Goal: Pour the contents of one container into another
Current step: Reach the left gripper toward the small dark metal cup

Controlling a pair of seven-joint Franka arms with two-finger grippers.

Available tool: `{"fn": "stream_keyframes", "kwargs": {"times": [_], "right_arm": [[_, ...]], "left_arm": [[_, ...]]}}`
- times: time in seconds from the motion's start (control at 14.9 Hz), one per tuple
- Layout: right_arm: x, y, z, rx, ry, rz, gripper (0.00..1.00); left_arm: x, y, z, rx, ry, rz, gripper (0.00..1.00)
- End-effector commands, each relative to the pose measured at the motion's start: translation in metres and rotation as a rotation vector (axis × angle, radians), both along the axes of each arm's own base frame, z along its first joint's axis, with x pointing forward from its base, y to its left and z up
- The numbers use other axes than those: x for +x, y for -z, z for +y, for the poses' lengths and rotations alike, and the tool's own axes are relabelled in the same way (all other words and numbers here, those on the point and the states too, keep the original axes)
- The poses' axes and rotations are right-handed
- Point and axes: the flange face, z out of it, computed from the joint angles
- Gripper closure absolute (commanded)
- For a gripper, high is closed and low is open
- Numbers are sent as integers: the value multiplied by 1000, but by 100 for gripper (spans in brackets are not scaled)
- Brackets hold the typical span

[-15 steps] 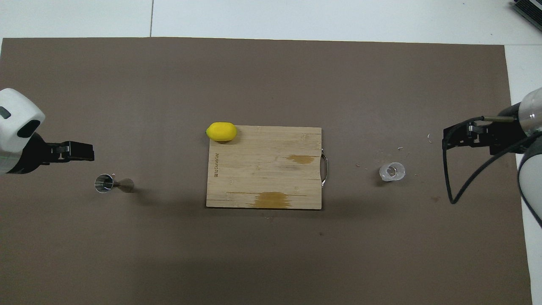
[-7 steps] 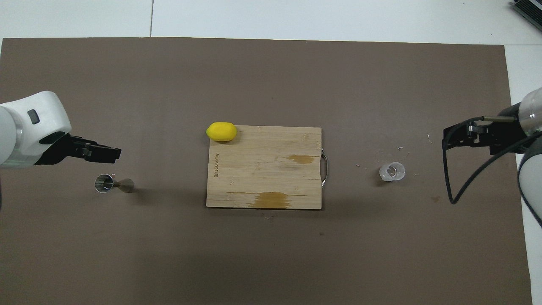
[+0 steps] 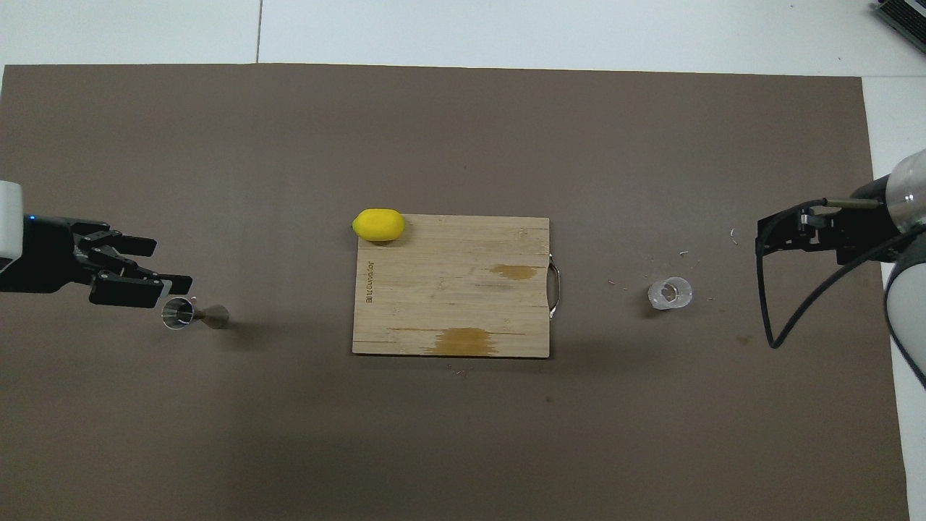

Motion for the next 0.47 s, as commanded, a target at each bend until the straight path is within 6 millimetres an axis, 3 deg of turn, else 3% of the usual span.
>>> {"fn": "stream_keyframes", "kwargs": {"times": [0.0, 0.13, 0.4], "right_arm": [[-1, 0, -3, 18, -18, -2, 0], [-1, 0, -2, 18, -19, -2, 0], [-1, 0, -3, 17, -19, -2, 0]], "left_arm": [[1, 4, 10, -198, 105, -65, 0], [0, 12, 50, -343, 141, -159, 0], [-10, 63, 126, -435, 97, -160, 0]]}}
